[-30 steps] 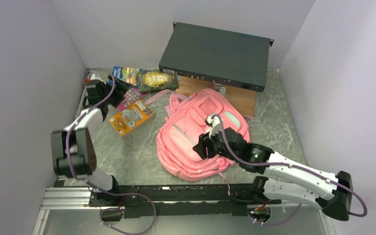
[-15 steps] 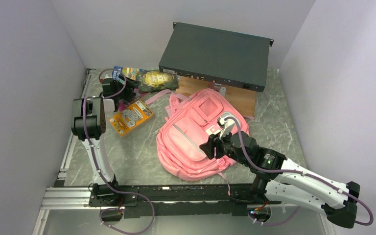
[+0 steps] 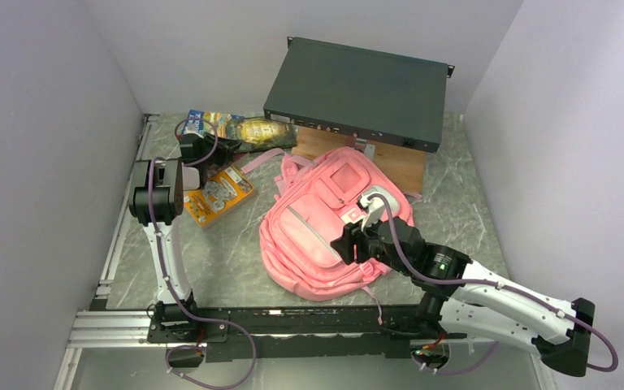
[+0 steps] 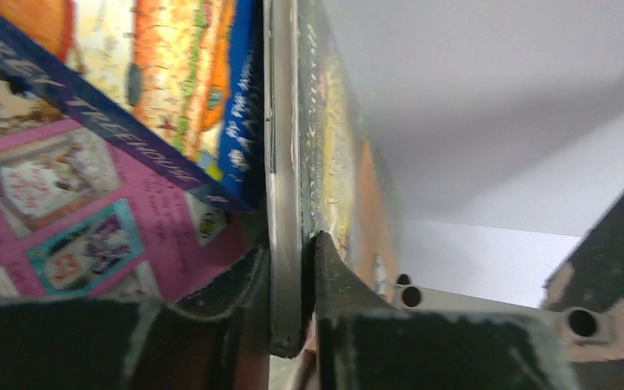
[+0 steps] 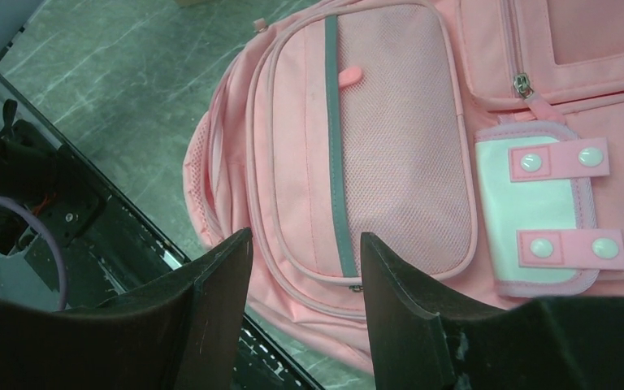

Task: Pack the student bag
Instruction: Pick up the book from the center of the board.

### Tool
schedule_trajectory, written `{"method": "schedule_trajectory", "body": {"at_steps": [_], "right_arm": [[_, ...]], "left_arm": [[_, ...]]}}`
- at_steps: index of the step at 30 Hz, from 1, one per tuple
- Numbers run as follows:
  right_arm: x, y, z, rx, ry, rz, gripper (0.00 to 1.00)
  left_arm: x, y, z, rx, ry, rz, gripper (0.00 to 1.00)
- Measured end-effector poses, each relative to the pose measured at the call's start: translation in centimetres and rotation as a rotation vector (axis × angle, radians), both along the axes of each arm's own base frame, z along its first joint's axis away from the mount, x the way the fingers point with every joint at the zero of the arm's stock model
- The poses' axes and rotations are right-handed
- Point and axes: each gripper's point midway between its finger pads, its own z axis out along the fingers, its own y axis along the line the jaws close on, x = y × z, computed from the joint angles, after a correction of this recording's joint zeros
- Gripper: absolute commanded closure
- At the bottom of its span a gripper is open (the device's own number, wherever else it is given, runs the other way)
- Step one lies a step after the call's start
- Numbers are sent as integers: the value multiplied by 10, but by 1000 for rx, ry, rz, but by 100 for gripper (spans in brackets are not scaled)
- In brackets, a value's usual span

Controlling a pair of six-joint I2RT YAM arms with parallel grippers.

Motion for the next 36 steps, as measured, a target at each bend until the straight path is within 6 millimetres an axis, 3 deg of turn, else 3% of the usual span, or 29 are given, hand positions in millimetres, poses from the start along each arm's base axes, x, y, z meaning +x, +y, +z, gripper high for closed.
{"method": "schedule_trajectory", "body": {"at_steps": [2,5,10,14,17,20,22,25,28,34,36], "right_arm": [[0,2,-1,-7,5,3,46],[2,6,-3,-16,11,10,46],[3,14,-8,-34,26,27,45],[5,21,-14,-53,44,38,36],[7,27,-18,-63,55,42,26],[12,38,-21,-83,58,58,23],[16,46,-22,-108,51,73,22],[25,63,-19,-144,18,108,21],[33,88,-5,-180,-64,154,20],[41,162,26,-248,-254,220,20],[45,179,25,-282,-300,217,20]], "left_arm": [[-1,-1,12,-37,-17,2,99],[-4,3,35,-61,-33,7,100],[-38,17,66,-25,4,26,100],[-98,36,100,45,40,68,100],[-141,44,147,121,5,83,100],[-187,37,197,178,-89,70,100],[-218,29,214,194,-132,53,100],[-266,16,217,194,-135,19,100],[-295,7,206,176,-77,-10,100],[-327,-6,186,103,68,-54,100],[-335,-10,179,81,111,-71,100]]}}
